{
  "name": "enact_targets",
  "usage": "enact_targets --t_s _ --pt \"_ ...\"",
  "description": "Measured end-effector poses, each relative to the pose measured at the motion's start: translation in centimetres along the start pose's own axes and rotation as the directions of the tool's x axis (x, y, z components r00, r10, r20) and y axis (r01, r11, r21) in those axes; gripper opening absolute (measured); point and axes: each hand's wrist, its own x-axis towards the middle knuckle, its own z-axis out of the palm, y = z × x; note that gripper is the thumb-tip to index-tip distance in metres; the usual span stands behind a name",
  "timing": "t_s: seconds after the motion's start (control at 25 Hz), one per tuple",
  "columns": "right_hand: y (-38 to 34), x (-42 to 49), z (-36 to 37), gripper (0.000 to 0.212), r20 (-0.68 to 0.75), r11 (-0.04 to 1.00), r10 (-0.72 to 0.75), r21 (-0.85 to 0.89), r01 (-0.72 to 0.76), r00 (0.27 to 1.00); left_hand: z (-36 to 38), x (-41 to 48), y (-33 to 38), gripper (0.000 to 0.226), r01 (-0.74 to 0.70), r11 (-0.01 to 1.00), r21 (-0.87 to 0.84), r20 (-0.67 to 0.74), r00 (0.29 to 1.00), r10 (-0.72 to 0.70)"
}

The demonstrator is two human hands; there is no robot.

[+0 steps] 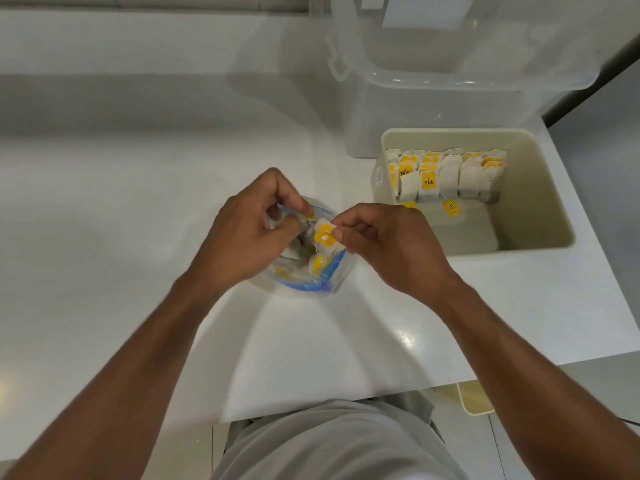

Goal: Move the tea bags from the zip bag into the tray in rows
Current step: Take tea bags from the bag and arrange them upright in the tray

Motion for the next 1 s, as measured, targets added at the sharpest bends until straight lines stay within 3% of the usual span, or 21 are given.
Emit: enact_targets --t_s 0.08,0.16,0.32,0.44,0.52,0.6,0.68,0.72,0.8,0.84,0.96,1.0 --pt "-0.5 0.4 -0.5 0.008 0.017 1.0 -0.018 -0.001 0.018 1.0 -0.4 0.5 0.7 0.028 -0.006 1.0 -0.004 0.153 0.988 0.007" --pt "-0.9 0.7 -0.7 0.007 -0.01 1.0 -0.007 0.03 0.007 1.0 -0.2 0.7 1.3 0.028 0.029 1.0 -0.005 0.203 0.979 -0.028" --pt "-1.0 1.0 -1.1 0.018 -0.055 0.998 0.055 0.041 -0.053 0.997 0.3 0.7 1.2 0.005 0.067 0.995 0.073 0.008 0.998 -0.067" --pt "-0.8 0.9 -1.8 0.026 -0.077 0.988 0.142 -0.043 -0.146 0.987 -0.2 0.6 0.8 0.002 0.132 0.982 0.137 -0.153 0.982 -0.111" --pt "-1.2 0.2 -2.3 0.015 0.068 0.958 0.154 0.235 -0.166 0.986 -0.4 0.7 0.5 0.003 0.2 0.971 0.13 -0.184 0.967 -0.174" --pt "-2.4 -0.5 -3.0 0.019 0.275 0.784 0.04 0.587 -0.201 0.961 -0.4 0.8 0.5 0.004 0.259 0.963 0.074 -0.184 0.953 -0.242" --pt "-2.7 -0.3 -3.0 0.026 0.308 0.664 -0.045 0.72 -0.201 0.95 -0.6 1.0 0.8 0.004 0.297 0.947 -0.123 -0.135 0.941 -0.312" --pt "-2.3 0.3 -2.7 0.028 0.275 0.72 -0.017 0.67 -0.179 0.961 -0.6 1.0 1.2 0.004 0.315 0.92 -0.232 -0.083 0.936 -0.342" --pt "-1.9 1.0 -2.1 0.024 0.174 0.906 0.072 0.401 -0.138 0.982 -0.5 0.9 2.0 0.006 0.355 0.881 -0.313 -0.01 0.926 -0.376" --pt "-1.6 1.1 -2.0 0.021 0.167 0.917 0.08 0.375 -0.138 0.983 -0.5 1.0 2.2 0.006 0.352 0.887 -0.3 -0.02 0.927 -0.375" --pt "-2.0 0.9 -2.3 0.012 0.223 0.813 0.008 0.566 -0.136 0.975 -0.6 0.9 2.3 0.005 0.345 0.895 -0.283 -0.045 0.927 -0.372" --pt "-1.9 1.0 -2.4 0.011 0.201 0.848 0.009 0.518 -0.115 0.979 -0.5 0.9 2.4 0.006 0.359 0.884 -0.298 -0.002 0.926 -0.377"
